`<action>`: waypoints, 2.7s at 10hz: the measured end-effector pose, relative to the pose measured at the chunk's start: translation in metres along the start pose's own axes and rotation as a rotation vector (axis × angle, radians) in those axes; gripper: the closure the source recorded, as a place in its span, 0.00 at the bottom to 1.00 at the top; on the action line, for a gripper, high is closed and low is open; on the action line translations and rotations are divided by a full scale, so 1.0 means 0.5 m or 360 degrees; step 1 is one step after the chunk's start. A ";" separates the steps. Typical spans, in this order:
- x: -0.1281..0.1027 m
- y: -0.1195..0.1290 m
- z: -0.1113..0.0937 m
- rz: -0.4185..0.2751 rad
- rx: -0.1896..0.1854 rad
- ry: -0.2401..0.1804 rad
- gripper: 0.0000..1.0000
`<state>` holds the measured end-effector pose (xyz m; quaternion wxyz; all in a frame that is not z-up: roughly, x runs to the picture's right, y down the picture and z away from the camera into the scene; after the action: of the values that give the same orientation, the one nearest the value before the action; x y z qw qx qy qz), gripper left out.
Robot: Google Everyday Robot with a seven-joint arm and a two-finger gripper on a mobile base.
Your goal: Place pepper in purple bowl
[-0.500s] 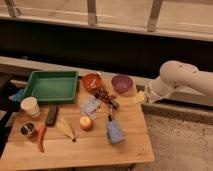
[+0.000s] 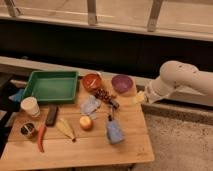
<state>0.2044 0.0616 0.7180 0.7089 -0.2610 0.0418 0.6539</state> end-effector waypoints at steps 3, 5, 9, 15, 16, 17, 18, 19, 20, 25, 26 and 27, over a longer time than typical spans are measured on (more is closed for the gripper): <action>0.000 0.000 0.000 0.0000 0.0000 0.0000 0.35; 0.000 0.000 0.000 0.0000 0.0000 0.0000 0.35; 0.000 0.000 0.000 0.0000 0.0000 0.0000 0.35; 0.000 0.000 0.000 -0.0001 0.0001 0.0001 0.35; 0.000 0.000 0.000 -0.0003 0.0003 0.0004 0.35; -0.001 0.003 0.001 -0.0021 0.0006 0.0015 0.35; -0.005 0.013 0.007 -0.0045 0.0005 0.0027 0.35; -0.016 0.037 0.020 -0.0091 -0.0004 0.0046 0.35; -0.027 0.066 0.036 -0.0133 -0.0012 0.0068 0.35; -0.060 0.310 0.131 -0.0472 -0.0145 0.0159 0.35; -0.050 0.363 0.141 -0.0542 -0.0210 0.0157 0.35; -0.043 0.392 0.146 -0.0582 -0.0249 0.0156 0.35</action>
<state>-0.0052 0.0748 0.7274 0.7906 -0.3500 -0.0227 0.5019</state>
